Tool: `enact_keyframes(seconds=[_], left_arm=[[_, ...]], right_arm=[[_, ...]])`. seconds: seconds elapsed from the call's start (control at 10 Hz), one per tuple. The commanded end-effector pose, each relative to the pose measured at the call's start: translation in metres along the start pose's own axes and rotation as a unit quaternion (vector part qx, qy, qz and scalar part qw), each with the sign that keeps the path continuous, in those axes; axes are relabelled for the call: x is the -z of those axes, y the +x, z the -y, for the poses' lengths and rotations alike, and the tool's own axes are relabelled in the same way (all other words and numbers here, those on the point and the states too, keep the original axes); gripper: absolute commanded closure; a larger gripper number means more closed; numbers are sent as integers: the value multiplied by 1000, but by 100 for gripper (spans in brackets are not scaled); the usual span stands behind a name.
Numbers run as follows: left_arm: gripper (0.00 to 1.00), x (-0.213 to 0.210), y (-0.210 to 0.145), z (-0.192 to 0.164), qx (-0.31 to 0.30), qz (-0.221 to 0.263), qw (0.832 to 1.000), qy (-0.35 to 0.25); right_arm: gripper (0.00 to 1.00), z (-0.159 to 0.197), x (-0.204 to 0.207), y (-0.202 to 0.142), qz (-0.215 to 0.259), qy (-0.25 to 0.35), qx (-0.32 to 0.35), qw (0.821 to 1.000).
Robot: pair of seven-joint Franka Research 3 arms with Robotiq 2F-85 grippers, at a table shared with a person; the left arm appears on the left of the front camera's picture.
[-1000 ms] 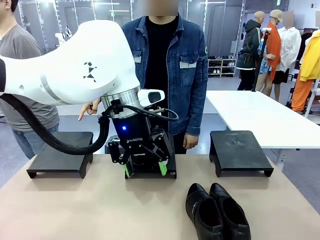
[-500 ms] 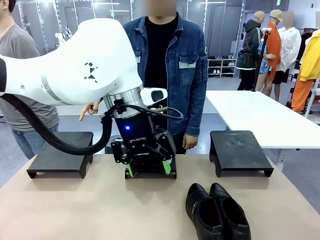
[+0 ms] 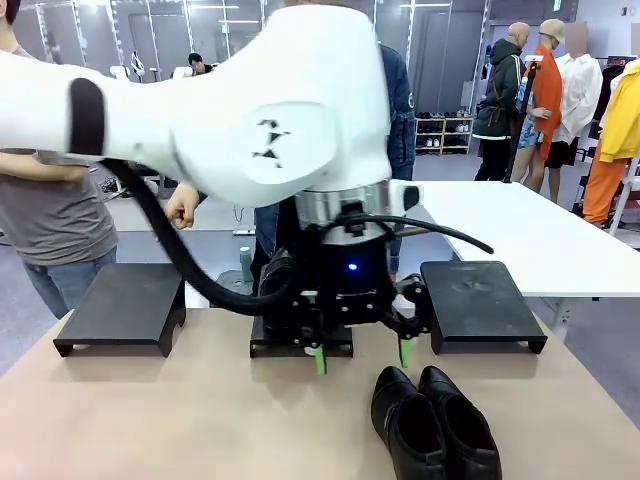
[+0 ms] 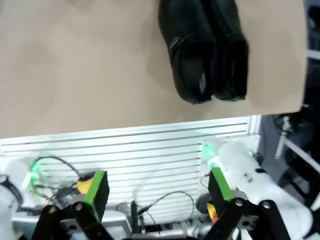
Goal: Place the shoes on the stand as instructed by the person.
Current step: Pick up another pair of Shoes and place it on the Shoes Stand indicated by the person.
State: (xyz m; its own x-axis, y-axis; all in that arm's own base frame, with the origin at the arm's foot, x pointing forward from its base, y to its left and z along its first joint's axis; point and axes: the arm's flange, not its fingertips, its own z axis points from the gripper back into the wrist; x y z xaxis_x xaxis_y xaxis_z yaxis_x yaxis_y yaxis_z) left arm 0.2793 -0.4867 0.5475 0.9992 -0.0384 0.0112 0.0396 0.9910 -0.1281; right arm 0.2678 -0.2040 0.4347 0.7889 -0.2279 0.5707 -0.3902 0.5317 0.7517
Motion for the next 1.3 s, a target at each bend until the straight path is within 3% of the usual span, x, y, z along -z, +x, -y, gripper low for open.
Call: enact_keyframes(seconds=[0.0, 0.3, 0.7, 1.2], left_arm=[[0, 10, 25, 53, -29, -39, 998, 38], [0, 29, 35, 103, -54, -31, 996, 62], [0, 70, 33, 140, -97, -6, 993, 71], [0, 123, 38, 134, -76, 49, 994, 58]], right_arm=[[0, 1, -1, 1, 6, 6, -10, 1000], [0, 1, -1, 1, 6, 6, -10, 1000], [0, 1, -1, 1, 6, 6, -10, 1000], [0, 1, -1, 1, 6, 6, -10, 1000]])
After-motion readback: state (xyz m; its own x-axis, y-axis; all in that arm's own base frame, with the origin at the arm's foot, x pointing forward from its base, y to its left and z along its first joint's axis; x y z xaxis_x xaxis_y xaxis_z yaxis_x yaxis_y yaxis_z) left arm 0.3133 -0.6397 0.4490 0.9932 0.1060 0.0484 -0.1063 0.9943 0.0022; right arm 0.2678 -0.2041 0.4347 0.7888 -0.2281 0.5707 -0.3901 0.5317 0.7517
